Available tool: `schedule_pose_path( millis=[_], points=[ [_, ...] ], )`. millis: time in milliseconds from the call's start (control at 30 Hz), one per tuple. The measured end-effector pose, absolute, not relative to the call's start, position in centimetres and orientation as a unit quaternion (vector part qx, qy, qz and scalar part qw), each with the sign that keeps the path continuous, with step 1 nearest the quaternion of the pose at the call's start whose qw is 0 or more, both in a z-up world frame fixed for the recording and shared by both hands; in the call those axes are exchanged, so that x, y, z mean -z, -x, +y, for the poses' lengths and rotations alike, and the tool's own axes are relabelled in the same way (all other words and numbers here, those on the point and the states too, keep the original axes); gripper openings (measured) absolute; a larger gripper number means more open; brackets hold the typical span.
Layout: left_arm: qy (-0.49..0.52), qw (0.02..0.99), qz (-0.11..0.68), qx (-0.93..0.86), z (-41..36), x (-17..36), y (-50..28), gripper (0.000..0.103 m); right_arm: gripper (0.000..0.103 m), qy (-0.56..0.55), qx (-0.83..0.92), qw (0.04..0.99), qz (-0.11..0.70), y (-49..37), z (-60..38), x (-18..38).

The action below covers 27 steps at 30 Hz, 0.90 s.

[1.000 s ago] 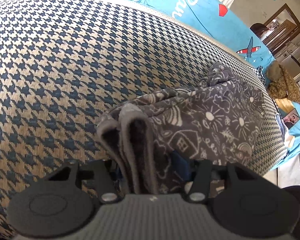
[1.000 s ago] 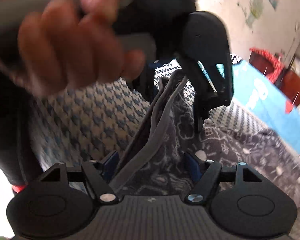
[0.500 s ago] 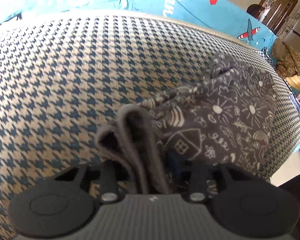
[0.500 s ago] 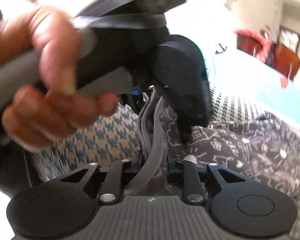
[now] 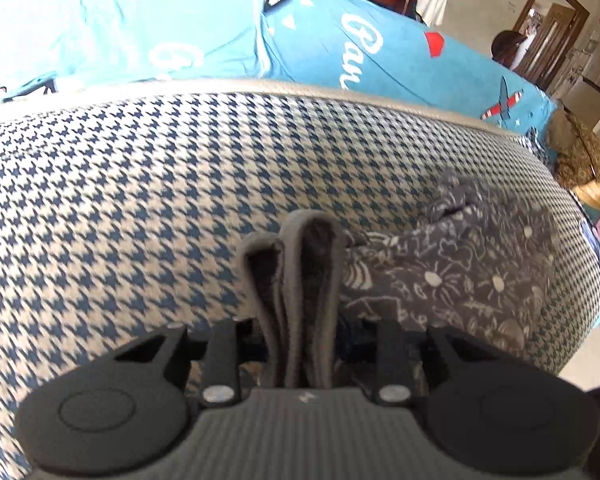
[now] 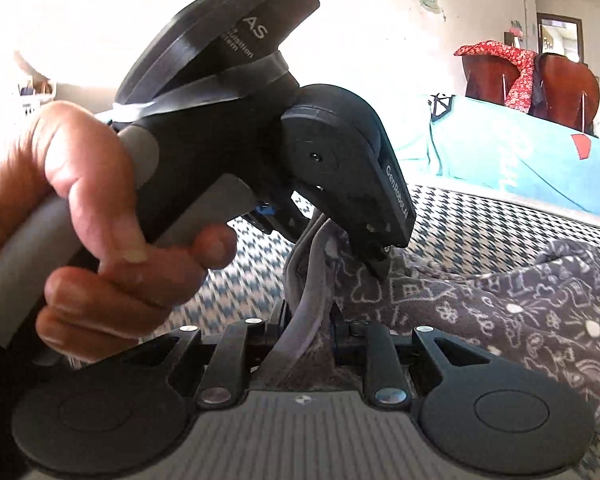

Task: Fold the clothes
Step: 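Hold the folded jacket edge with the left tool while the right tool grasps beside it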

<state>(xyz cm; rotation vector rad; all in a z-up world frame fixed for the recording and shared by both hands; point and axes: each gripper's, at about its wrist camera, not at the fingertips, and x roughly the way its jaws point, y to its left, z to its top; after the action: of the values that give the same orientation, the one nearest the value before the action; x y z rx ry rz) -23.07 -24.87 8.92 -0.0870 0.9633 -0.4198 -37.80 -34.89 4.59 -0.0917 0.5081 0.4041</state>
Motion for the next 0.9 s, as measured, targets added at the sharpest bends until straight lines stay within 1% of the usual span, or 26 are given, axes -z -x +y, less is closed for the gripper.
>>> schedule_pose_path(
  millis=[300,533,600,633,667,733,767,900],
  points=[
    [0.052,0.874,0.452,0.168,-21.0,-10.1,19.8,0.028,0.02,0.012,-0.23,0.94,0.25,34.8,-32.1,-5.8],
    [0.051,0.873,0.471,0.117,-19.6,-9.2,18.1,0.029,0.02,-0.006,-0.256,0.928,0.272,31.1,-31.3,-5.2],
    [0.046,0.87,0.477,0.115,-19.9,-9.1,18.4,0.034,0.021,-0.008,-0.258,0.923,0.286,30.2,-31.5,-4.7],
    [0.041,0.87,0.478,0.114,-20.1,-9.0,18.6,0.04,0.025,-0.01,-0.264,0.918,0.295,30.5,-31.6,-4.6],
    [0.035,0.872,0.476,0.11,-20.2,-9.1,18.8,0.048,0.026,-0.012,-0.27,0.913,0.304,30.7,-31.6,-4.5],
    [0.032,0.877,0.468,0.105,-20.3,-9.3,19.3,0.057,0.032,0.004,-0.281,0.908,0.31,31.7,-31.8,-4.5],
    [0.036,0.879,0.464,0.103,-20.2,-9.4,19.4,0.06,0.035,0.006,-0.291,0.905,0.309,32.2,-31.9,-4.6],
    [0.064,0.886,0.447,0.1,-19.7,-10.1,19.5,0.062,0.039,0.002,-0.323,0.897,0.301,34.1,-33.0,-5.0]
  ],
)
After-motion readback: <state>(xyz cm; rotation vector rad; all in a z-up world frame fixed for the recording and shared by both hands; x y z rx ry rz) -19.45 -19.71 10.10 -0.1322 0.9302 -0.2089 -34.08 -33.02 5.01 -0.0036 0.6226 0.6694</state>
